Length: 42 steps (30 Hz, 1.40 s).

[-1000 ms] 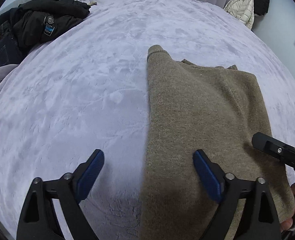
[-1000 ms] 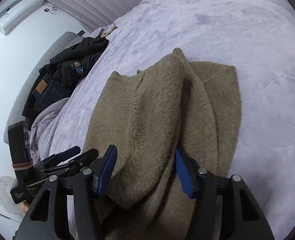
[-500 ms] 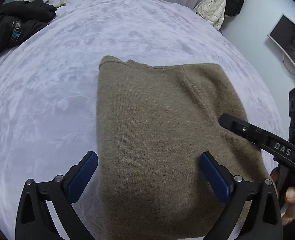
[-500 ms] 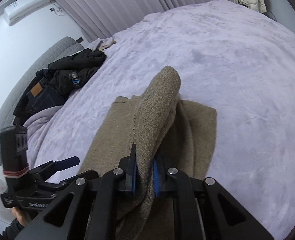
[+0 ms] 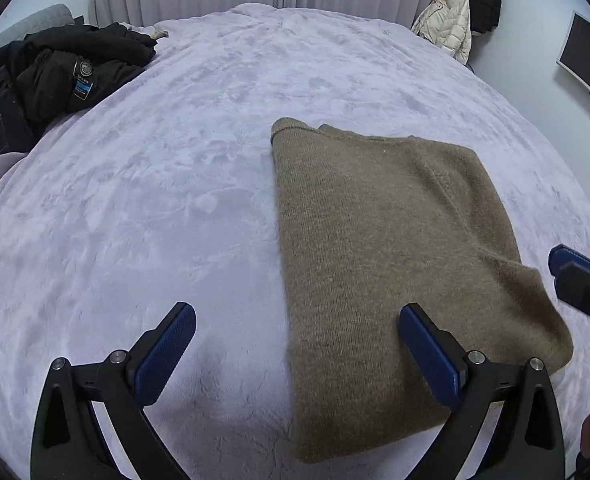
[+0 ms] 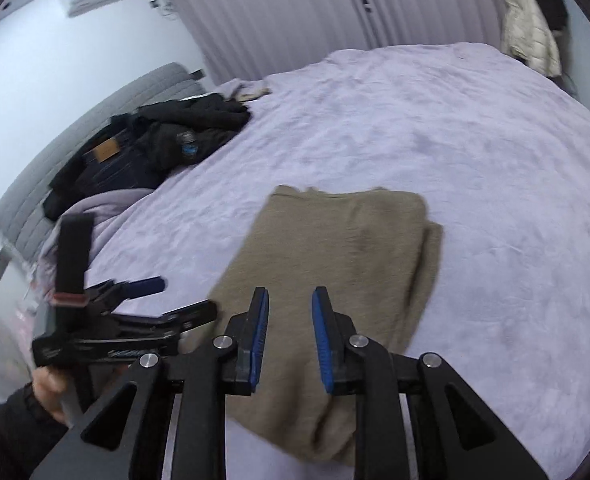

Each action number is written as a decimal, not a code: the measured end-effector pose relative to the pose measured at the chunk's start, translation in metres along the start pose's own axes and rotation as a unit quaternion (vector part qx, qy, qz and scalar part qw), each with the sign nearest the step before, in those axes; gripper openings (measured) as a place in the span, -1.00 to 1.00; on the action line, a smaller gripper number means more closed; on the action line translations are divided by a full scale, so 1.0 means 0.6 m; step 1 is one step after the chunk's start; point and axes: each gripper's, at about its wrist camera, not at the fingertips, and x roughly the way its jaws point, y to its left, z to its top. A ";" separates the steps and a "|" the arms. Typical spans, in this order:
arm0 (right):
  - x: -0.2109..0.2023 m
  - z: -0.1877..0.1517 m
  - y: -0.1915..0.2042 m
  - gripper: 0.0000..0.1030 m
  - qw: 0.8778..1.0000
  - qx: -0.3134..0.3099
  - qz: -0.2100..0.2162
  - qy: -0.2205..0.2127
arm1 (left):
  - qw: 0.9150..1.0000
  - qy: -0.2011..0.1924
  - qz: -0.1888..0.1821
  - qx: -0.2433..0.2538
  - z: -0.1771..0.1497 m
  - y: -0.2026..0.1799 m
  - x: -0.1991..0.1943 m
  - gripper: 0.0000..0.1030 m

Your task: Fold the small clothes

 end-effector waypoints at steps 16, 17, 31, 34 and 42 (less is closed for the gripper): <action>0.022 -0.039 -0.013 0.07 0.998 -0.013 -0.067 0.017 | 0.999 -0.013 -0.032 -0.020 0.020 0.008 0.001 1.00; 0.024 -0.022 -0.009 0.28 0.996 -0.028 -0.087 0.004 | 0.999 -0.007 -0.027 -0.021 0.037 0.003 0.013 1.00; 0.102 0.052 -0.116 0.33 0.997 0.035 -0.061 0.032 | 0.997 0.018 -0.048 -0.051 0.114 0.007 0.084 1.00; 0.105 0.090 -0.106 0.39 0.999 0.017 -0.046 0.013 | 0.998 0.032 -0.033 -0.032 0.152 -0.011 0.116 1.00; 0.213 0.093 -0.194 0.39 0.994 0.081 -0.038 0.070 | 0.993 0.089 -0.033 -0.070 0.159 0.008 0.191 1.00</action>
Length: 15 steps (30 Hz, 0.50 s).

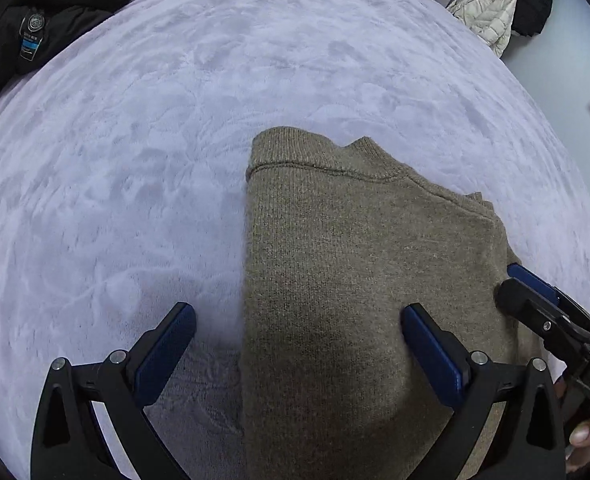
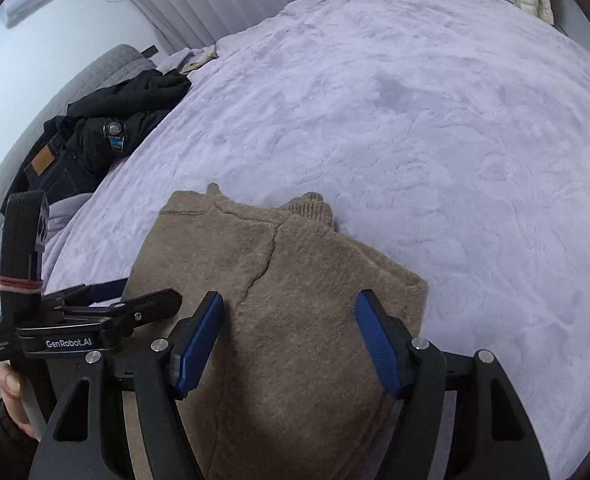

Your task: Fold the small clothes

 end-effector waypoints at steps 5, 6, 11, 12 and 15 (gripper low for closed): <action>-0.018 0.017 0.031 0.40 0.999 -0.022 -0.023 -0.010 | 0.997 -0.049 0.052 0.021 0.018 -0.010 -0.030 1.00; -0.024 0.019 0.046 0.40 0.999 -0.043 -0.023 -0.016 | 0.997 -0.050 0.061 0.023 0.021 -0.009 -0.030 1.00; -0.015 0.002 0.088 0.40 0.991 -0.117 -0.063 0.011 | 0.998 -0.025 0.052 0.014 -0.002 0.012 -0.023 1.00; -0.010 -0.008 0.090 0.40 0.989 -0.128 -0.076 0.020 | 0.998 -0.029 0.051 0.016 -0.010 0.014 -0.027 1.00; -0.016 -0.039 0.101 0.40 0.976 -0.168 -0.137 0.006 | 0.998 -0.041 0.042 0.015 -0.034 0.011 -0.051 1.00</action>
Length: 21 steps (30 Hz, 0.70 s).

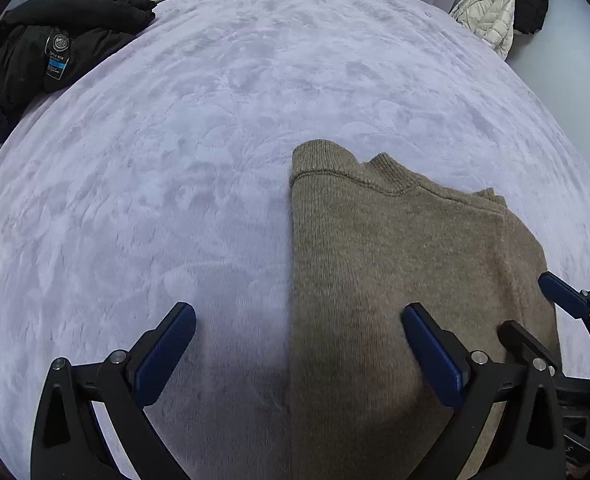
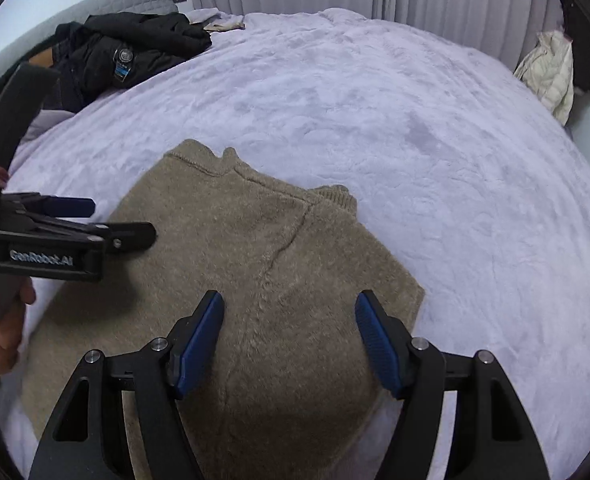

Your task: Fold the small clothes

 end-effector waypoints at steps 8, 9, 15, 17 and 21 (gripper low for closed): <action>-0.079 -0.077 0.074 0.40 0.996 -0.058 -0.056 -0.037 | 0.999 -0.017 -0.010 0.039 -0.105 -0.014 -0.051 1.00; -0.082 -0.092 0.086 0.40 0.993 -0.076 -0.075 -0.041 | 0.999 -0.025 -0.012 0.042 -0.121 -0.015 -0.052 1.00; -0.126 -0.158 0.083 0.43 0.994 -0.060 -0.079 -0.043 | 0.997 -0.037 -0.050 0.041 -0.188 0.012 -0.086 1.00; -0.139 -0.183 0.080 0.43 0.994 -0.060 -0.080 -0.035 | 0.996 -0.023 -0.047 0.075 -0.209 0.012 -0.089 1.00; -0.171 -0.204 0.049 0.53 0.999 -0.029 -0.038 -0.017 | 0.992 -0.030 -0.085 0.084 -0.190 0.033 -0.112 1.00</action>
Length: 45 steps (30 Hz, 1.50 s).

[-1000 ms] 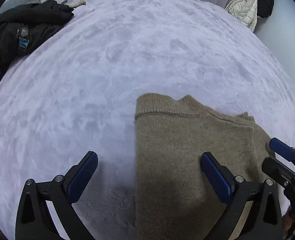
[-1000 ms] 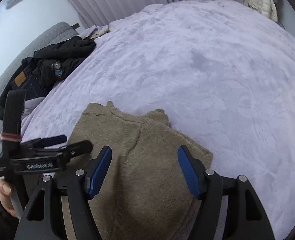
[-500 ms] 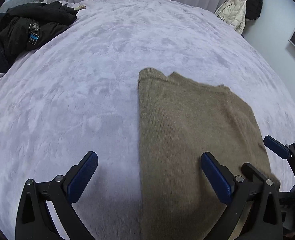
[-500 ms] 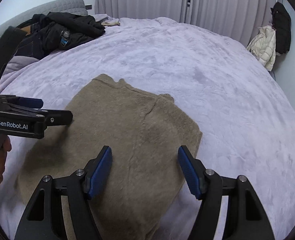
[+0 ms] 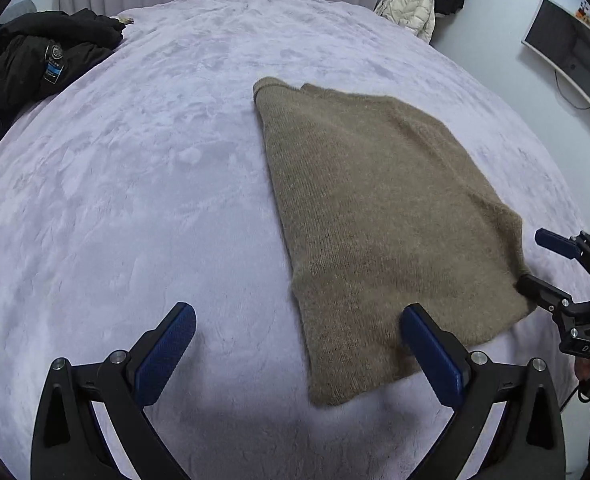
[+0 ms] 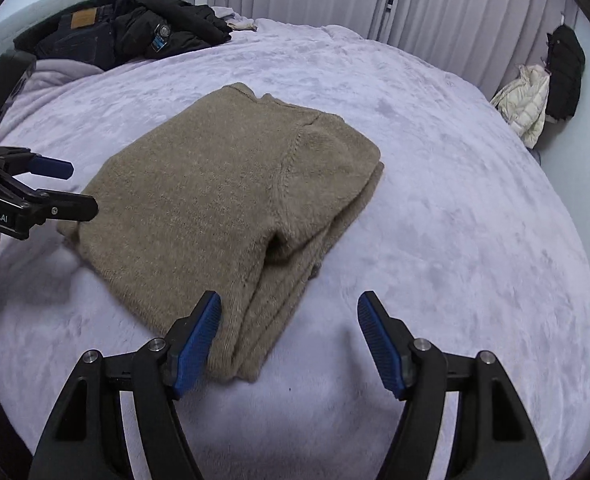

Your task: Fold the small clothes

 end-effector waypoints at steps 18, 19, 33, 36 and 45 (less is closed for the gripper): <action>0.194 0.110 -0.102 -0.15 0.939 0.261 0.219 0.055 | 0.986 0.076 -0.146 -0.026 0.144 -0.019 0.139 0.00; 0.184 0.114 -0.100 -0.24 0.942 0.255 0.214 0.045 | 0.986 0.077 -0.148 -0.027 0.146 -0.018 0.133 -0.05; -0.007 0.123 -0.006 -0.33 0.955 0.197 0.220 0.007 | 0.990 0.074 -0.116 -0.011 0.074 -0.019 -0.059 -0.10; -0.047 0.098 0.027 -0.33 0.955 0.185 0.232 0.012 | 0.992 0.073 -0.107 -0.004 0.027 -0.019 -0.097 -0.09; -0.031 -0.002 0.096 -0.33 0.951 0.176 0.251 0.036 | 0.993 0.064 -0.097 -0.026 -0.083 0.007 -0.065 -0.06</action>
